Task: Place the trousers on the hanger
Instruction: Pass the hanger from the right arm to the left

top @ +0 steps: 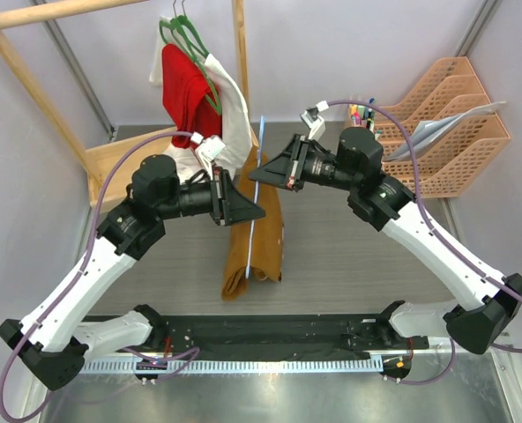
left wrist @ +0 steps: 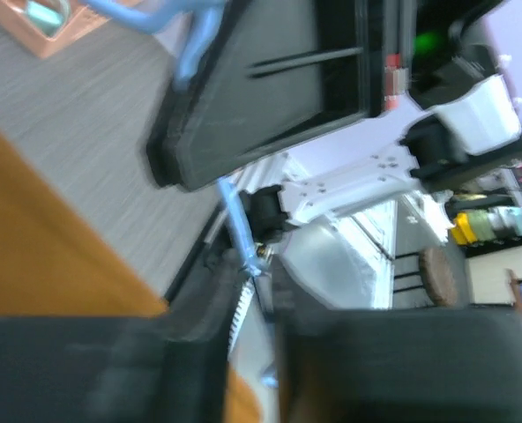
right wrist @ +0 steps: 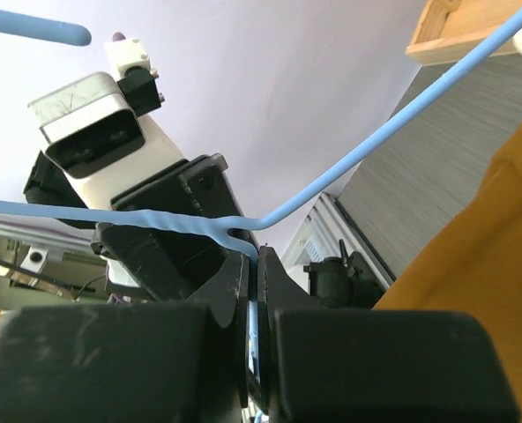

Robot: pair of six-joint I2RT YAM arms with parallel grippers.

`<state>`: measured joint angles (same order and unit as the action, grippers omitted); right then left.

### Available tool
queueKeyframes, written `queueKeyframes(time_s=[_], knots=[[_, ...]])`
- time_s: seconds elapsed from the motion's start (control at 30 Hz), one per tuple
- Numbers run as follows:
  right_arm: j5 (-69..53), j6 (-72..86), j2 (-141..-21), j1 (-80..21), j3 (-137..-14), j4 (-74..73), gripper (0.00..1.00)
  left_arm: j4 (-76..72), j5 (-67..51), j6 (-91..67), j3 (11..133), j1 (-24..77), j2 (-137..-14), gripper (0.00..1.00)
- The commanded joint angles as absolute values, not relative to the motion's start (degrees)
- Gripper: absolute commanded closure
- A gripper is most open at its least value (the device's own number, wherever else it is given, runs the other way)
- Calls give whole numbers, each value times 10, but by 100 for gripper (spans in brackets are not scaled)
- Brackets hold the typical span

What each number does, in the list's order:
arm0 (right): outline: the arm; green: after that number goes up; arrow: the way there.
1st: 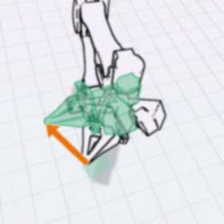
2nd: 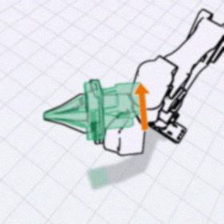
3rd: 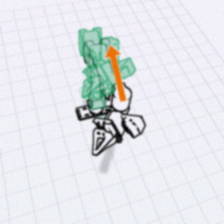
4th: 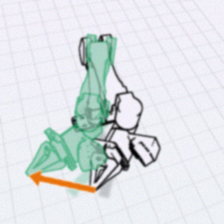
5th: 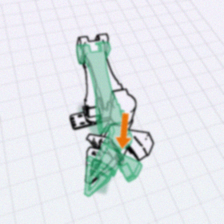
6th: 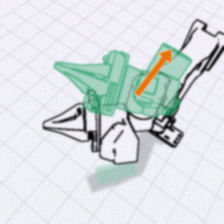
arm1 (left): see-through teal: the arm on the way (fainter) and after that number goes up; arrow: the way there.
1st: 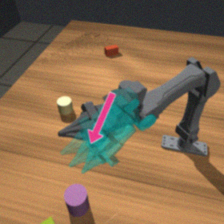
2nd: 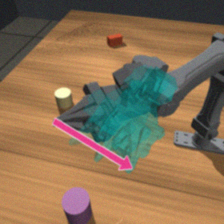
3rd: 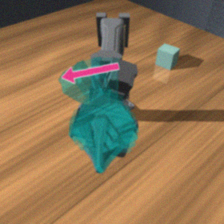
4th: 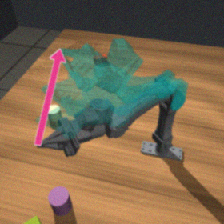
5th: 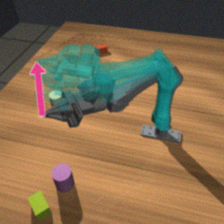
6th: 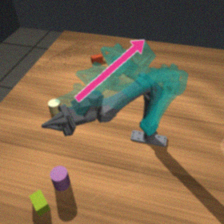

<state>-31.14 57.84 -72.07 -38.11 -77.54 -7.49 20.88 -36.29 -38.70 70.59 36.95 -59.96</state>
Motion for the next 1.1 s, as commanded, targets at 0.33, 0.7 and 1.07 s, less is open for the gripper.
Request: queueKeyframes(time_s=[0.33, 0.7, 1.07], knots=[[-345, 595, -859, -518, -910, 132, 99, 349, -400, -353, 705, 244, -445, 100], [-346, 548, -980, -565, -1053, 118, 62, 439, -323, -360, 722, 150, -295, 100], [-321, 510, -950, -532, -1013, 80, 14, 451, -366, -484, 775, 22, -275, 100]])
